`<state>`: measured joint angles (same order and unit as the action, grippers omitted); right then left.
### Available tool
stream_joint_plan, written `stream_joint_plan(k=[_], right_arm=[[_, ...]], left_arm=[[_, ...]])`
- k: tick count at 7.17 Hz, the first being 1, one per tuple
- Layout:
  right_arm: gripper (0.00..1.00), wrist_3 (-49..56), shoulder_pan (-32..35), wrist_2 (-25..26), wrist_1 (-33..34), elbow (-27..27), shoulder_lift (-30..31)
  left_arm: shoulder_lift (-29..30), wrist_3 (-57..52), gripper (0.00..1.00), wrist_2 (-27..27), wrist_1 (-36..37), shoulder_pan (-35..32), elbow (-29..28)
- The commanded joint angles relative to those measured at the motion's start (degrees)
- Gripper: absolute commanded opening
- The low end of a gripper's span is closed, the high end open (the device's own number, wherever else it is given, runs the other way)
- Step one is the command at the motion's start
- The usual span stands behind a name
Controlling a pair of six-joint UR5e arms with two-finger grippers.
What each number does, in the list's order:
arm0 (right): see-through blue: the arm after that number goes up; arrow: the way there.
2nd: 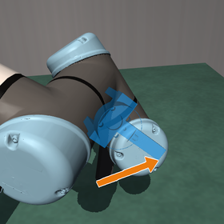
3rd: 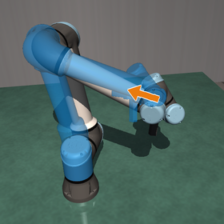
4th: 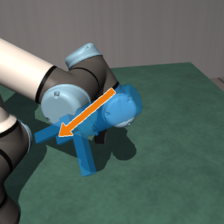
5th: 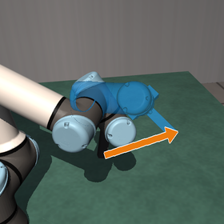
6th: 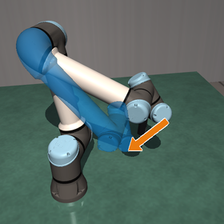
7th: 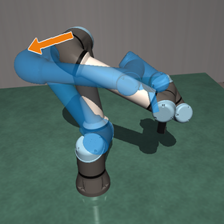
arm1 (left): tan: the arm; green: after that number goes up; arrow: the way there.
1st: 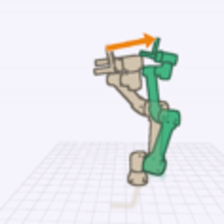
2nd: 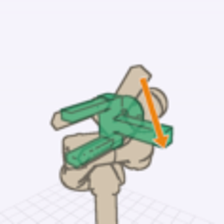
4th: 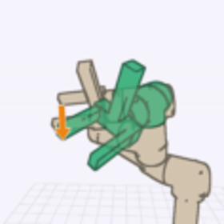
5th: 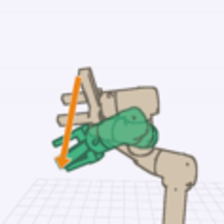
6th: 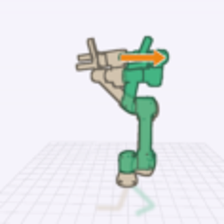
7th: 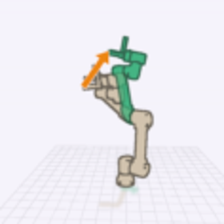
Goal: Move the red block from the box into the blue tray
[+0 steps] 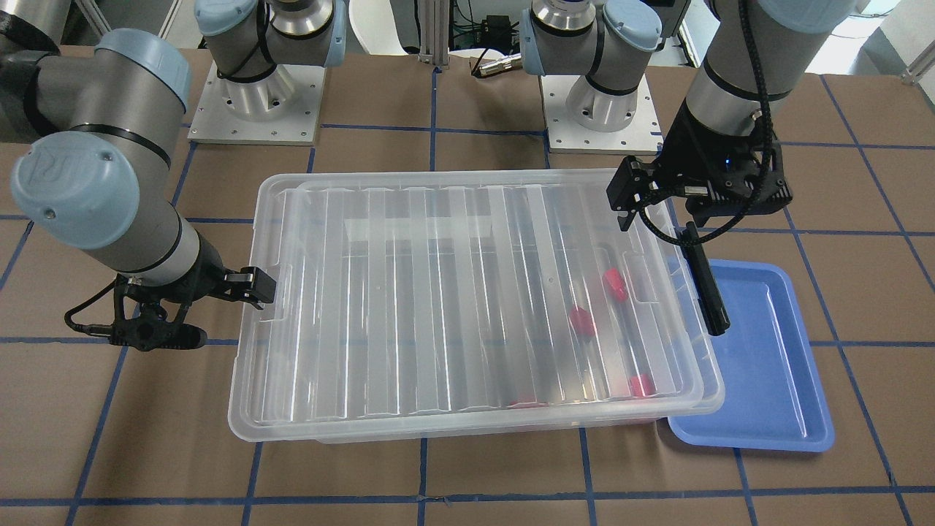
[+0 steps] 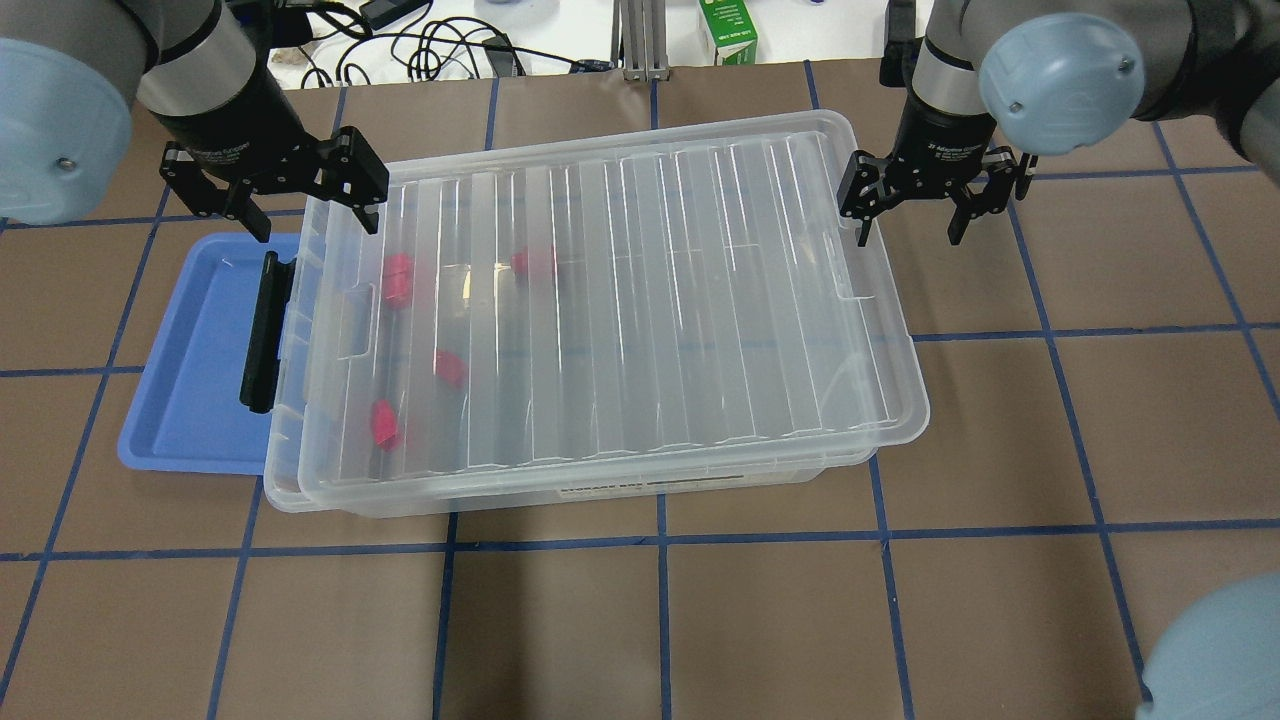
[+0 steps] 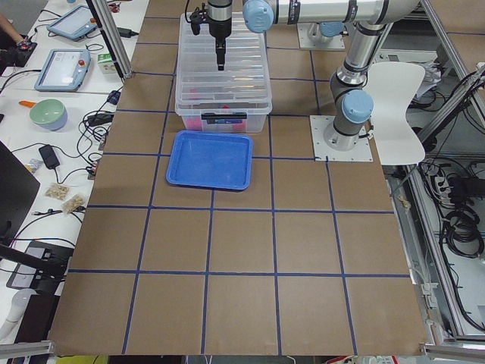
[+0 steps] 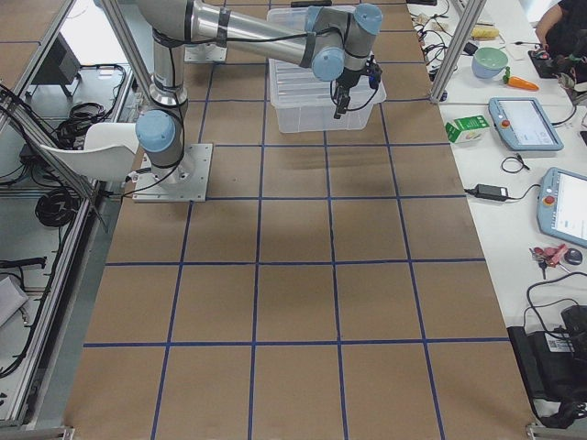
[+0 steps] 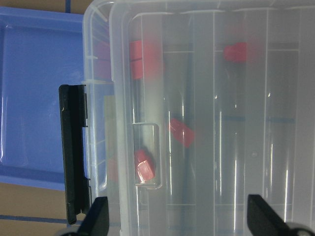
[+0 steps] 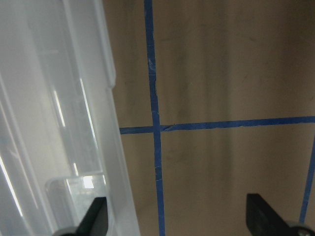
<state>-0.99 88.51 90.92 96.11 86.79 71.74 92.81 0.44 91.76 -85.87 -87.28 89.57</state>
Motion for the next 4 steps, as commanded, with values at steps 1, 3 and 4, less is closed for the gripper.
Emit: stream_joint_plan(k=[1,3,4], right_arm=[[1.0,3.2,-0.2,0.0,0.4,0.0,-0.3],[1.0,4.8,-2.2,0.6,0.5,0.0,-0.2],[1.0,7.5,-3.9,0.7,0.6,0.0,-0.2]], left_arm=[[0.0,0.0,1.0,0.0,0.0,0.0,0.0],[0.0,0.0,1.0,0.0,0.0,0.0,0.0],[0.0,0.0,1.0,0.0,0.0,0.0,0.0]])
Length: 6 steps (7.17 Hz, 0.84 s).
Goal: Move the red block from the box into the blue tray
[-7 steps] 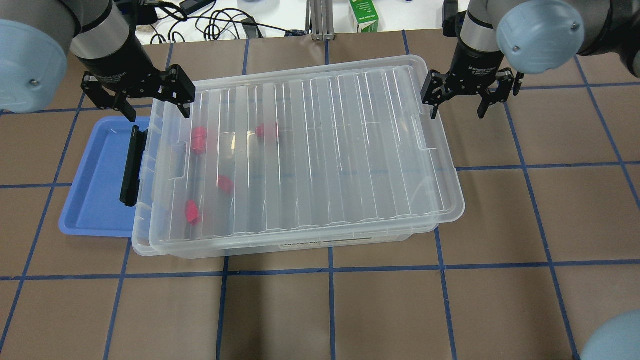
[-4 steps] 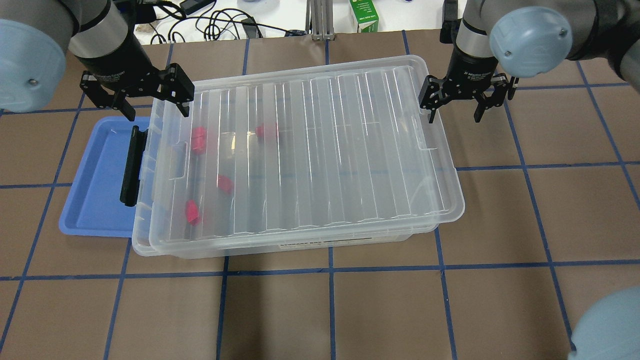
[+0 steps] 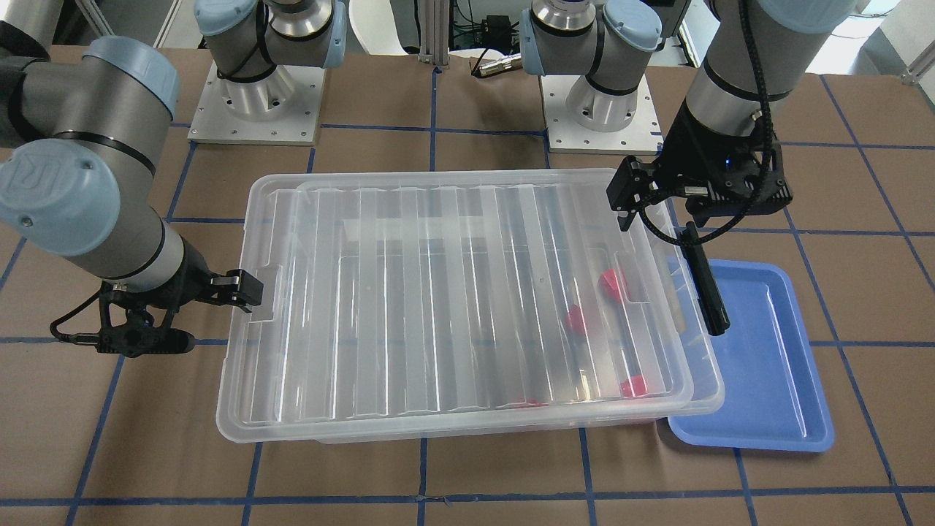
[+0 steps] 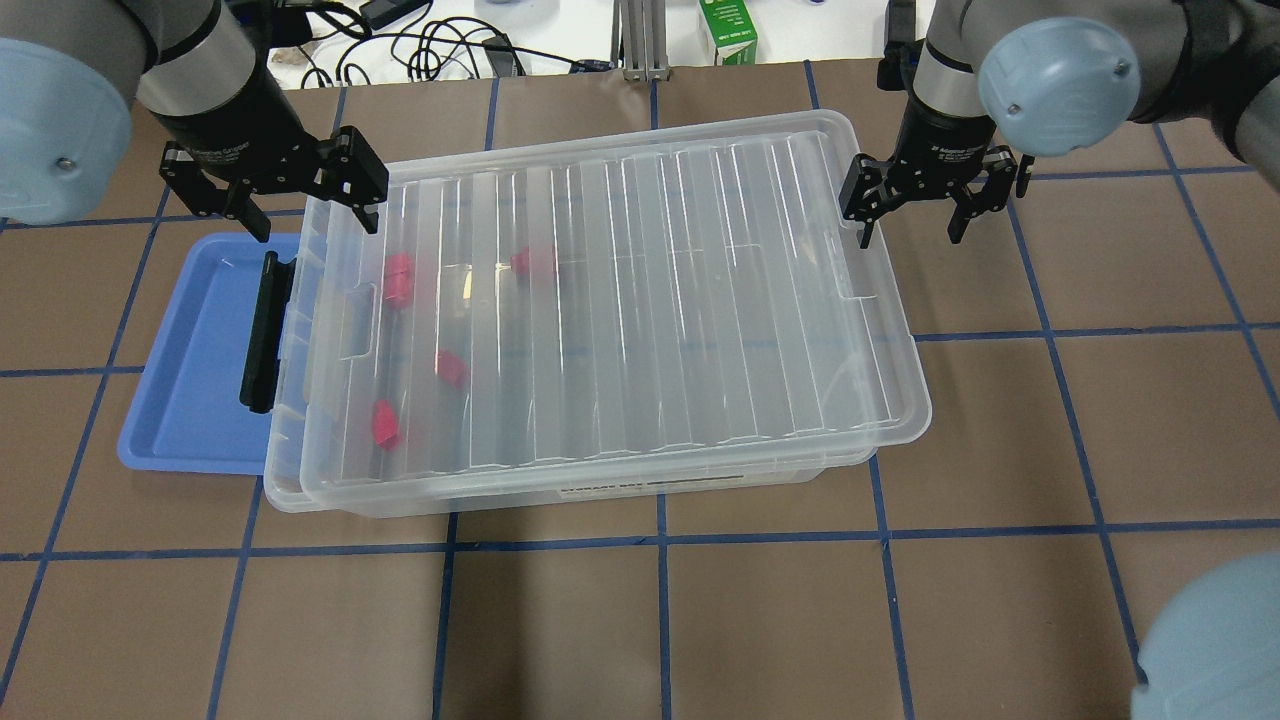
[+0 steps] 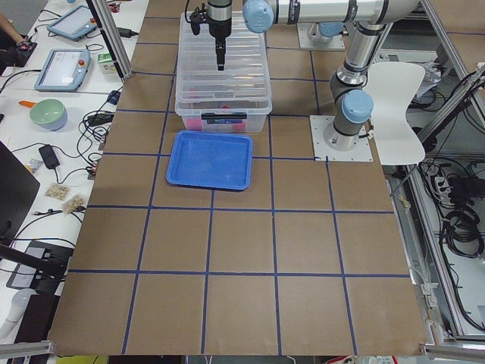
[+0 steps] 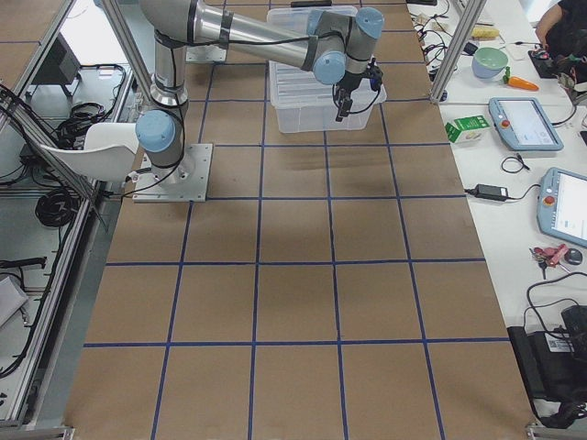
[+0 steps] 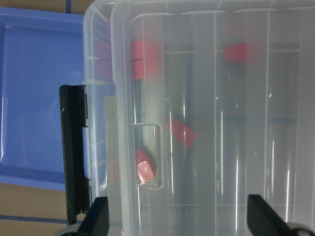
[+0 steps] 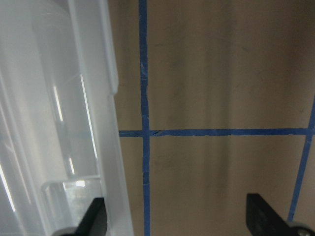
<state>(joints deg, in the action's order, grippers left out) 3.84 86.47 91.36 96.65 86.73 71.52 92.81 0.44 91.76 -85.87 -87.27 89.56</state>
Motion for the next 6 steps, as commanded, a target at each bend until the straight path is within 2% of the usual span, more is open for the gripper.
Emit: stream_joint_plan(k=[1,6], right_arm=[[1.0,2.8,-3.1,0.4,-0.2,0.0,0.0],[1.0,2.9,-7.5,0.6,-0.1,0.0,0.6]], left_arm=[[0.0,0.0,1.0,0.0,0.0,0.0,0.0],[0.0,0.2,1.0,0.1,-0.1,0.0,0.0]])
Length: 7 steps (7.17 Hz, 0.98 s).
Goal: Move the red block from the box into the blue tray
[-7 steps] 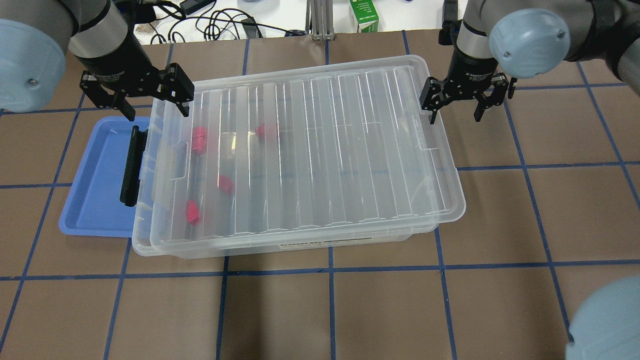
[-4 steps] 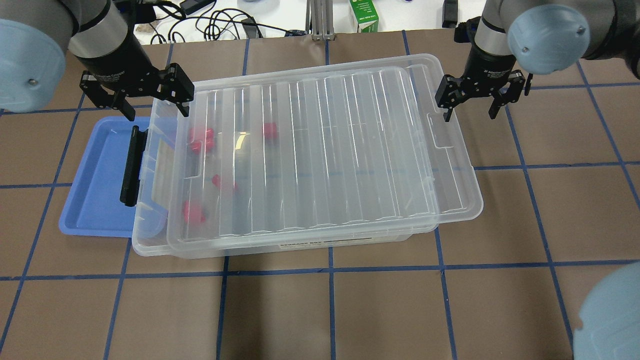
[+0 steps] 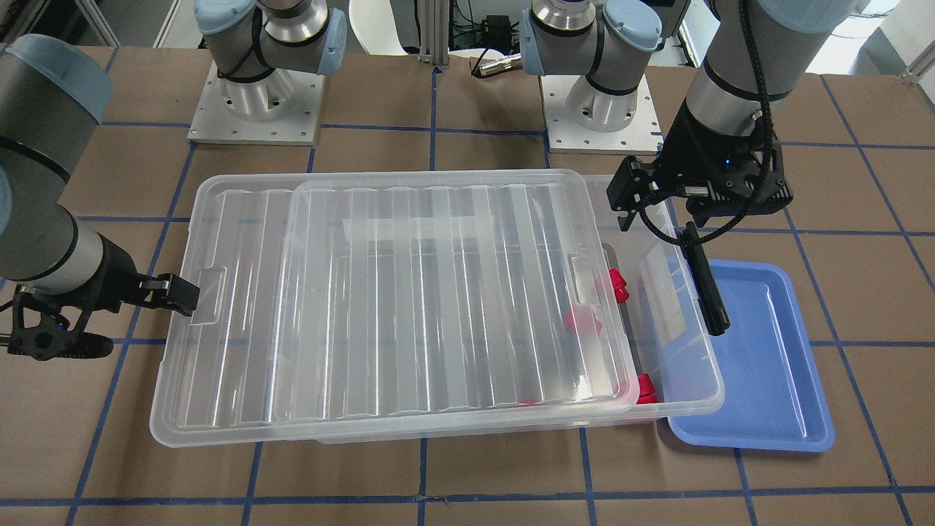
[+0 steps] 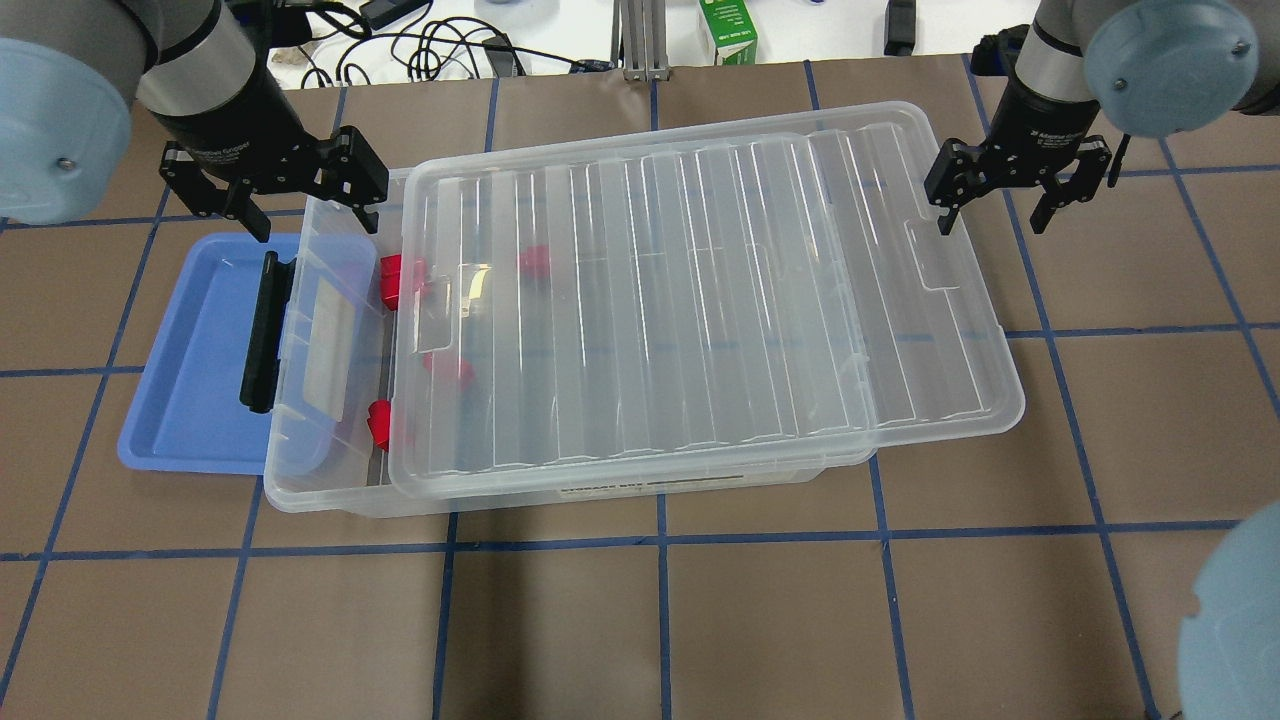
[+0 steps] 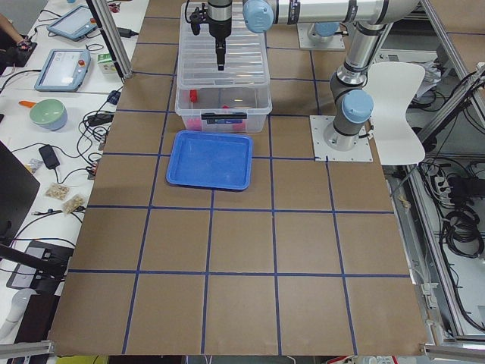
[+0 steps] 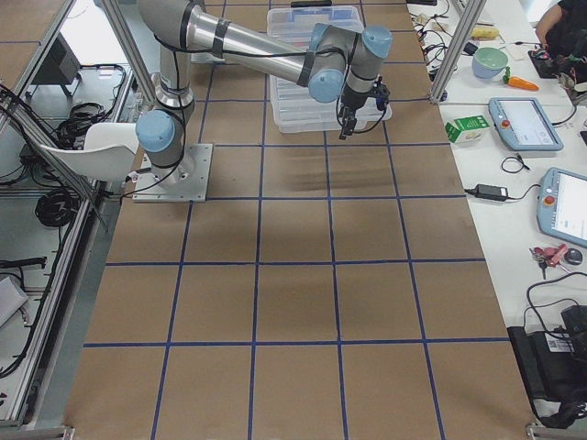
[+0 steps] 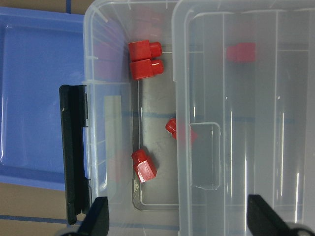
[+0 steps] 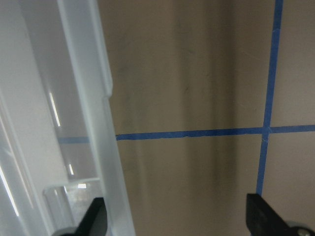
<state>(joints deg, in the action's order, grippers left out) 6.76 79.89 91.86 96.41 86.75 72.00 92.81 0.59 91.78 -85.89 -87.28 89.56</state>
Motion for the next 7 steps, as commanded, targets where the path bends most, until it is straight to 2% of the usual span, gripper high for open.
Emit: stream_joint_plan(k=[1,5,7], right_arm=[[1.0,0.8,-1.7,0.2,0.2,-0.1,0.2],[1.0,5.6,-5.4,0.2,0.2,-0.1,0.2],[1.0,6.6,-5.8,0.3,0.4,-0.3,0.2]], left_arm=[[0.1,0.0,1.0,0.1,-0.1,0.0,0.0],[0.1,-0.2,1.0,0.1,-0.1,0.0,0.1],[1.5,-1.0,1.0,-0.4,-0.1,2.5,0.0]])
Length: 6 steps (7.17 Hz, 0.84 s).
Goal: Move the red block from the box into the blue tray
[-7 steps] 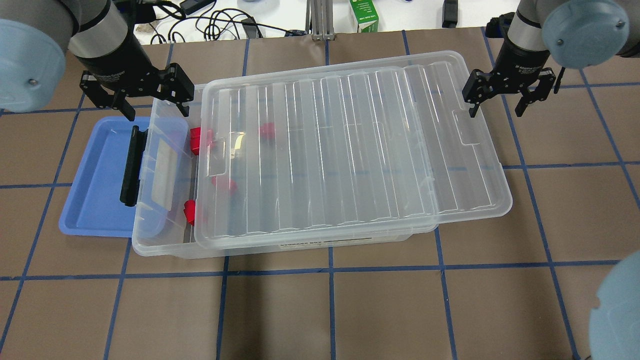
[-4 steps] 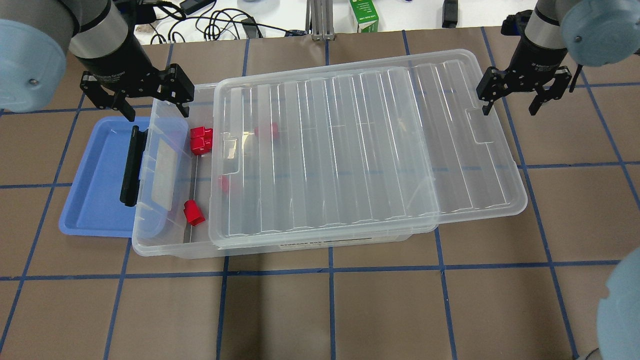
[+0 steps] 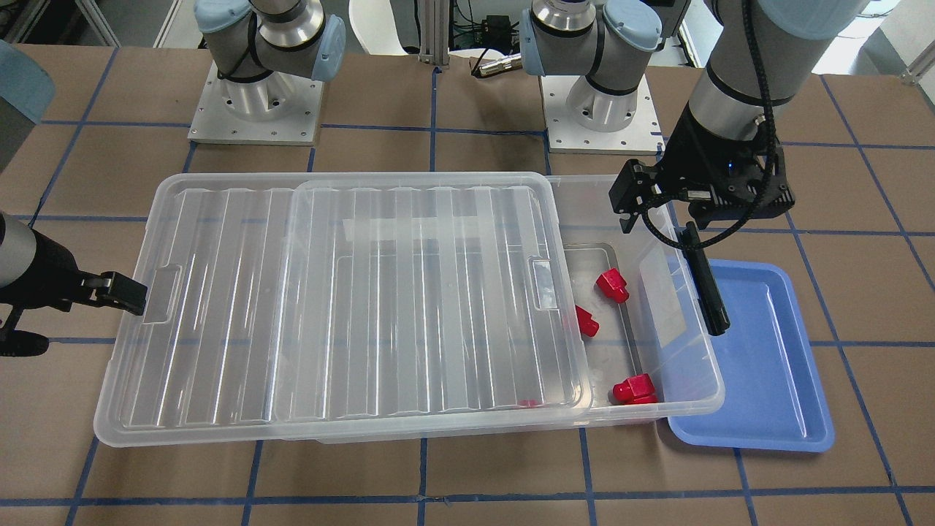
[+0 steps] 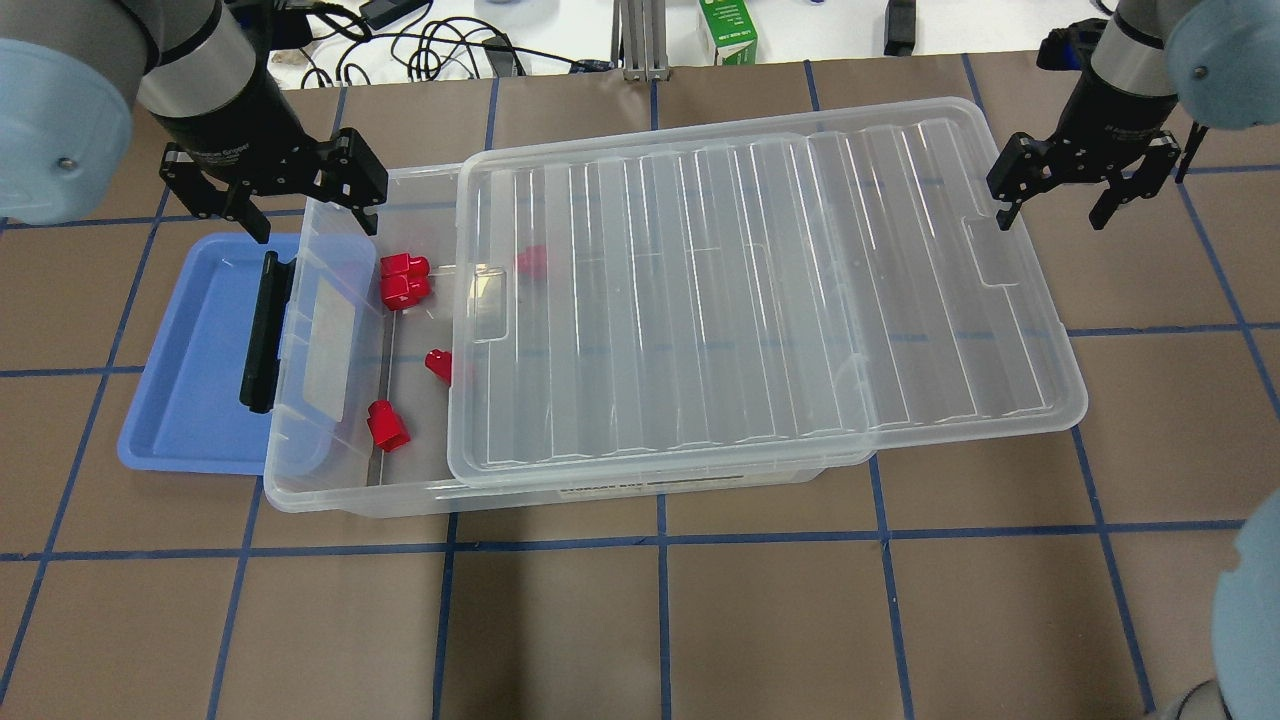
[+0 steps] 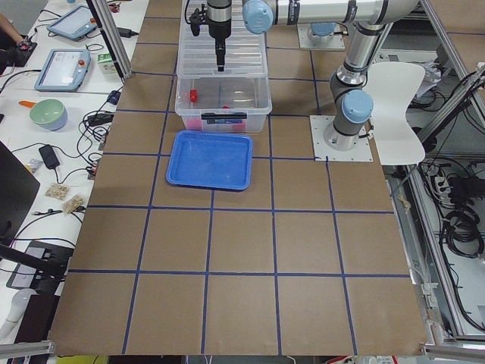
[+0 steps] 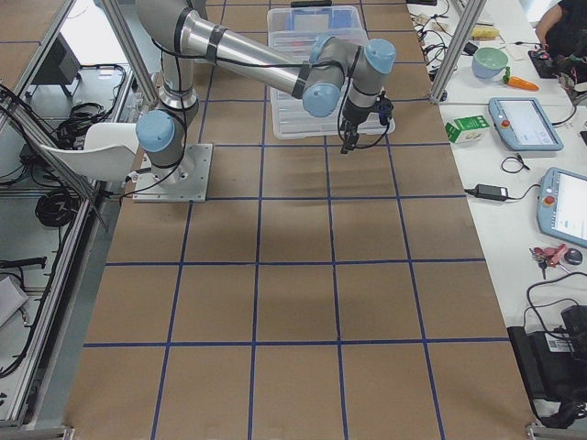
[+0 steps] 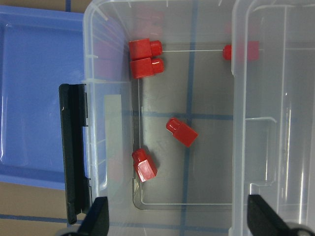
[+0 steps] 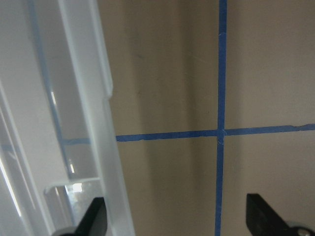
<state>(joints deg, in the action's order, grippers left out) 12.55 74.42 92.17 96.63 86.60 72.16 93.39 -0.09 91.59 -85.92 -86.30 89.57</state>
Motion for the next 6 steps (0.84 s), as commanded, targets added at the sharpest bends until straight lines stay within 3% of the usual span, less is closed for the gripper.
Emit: stream_joint_plan(k=[1,3,4,6], right_arm=[[1.0,2.2,-1.0,0.0,0.1,-0.1,-0.1],[1.0,5.1,-2.9,0.0,0.2,-0.2,0.0],[1.0,6.9,-3.8,0.0,0.2,-0.1,-0.3],[1.0,6.7,-4.0,2.0,0.0,-0.4,0.0]], left_arm=[[0.5,-0.4,1.0,0.1,0.0,3.7,-0.2],[1.1,3.7,1.0,-1.3,-0.1,6.2,2.6],[1.0,13.5,1.0,-3.4,1.2,5.4,5.8],[1.3,25.7,1.0,-3.5,12.2,5.0,10.3]])
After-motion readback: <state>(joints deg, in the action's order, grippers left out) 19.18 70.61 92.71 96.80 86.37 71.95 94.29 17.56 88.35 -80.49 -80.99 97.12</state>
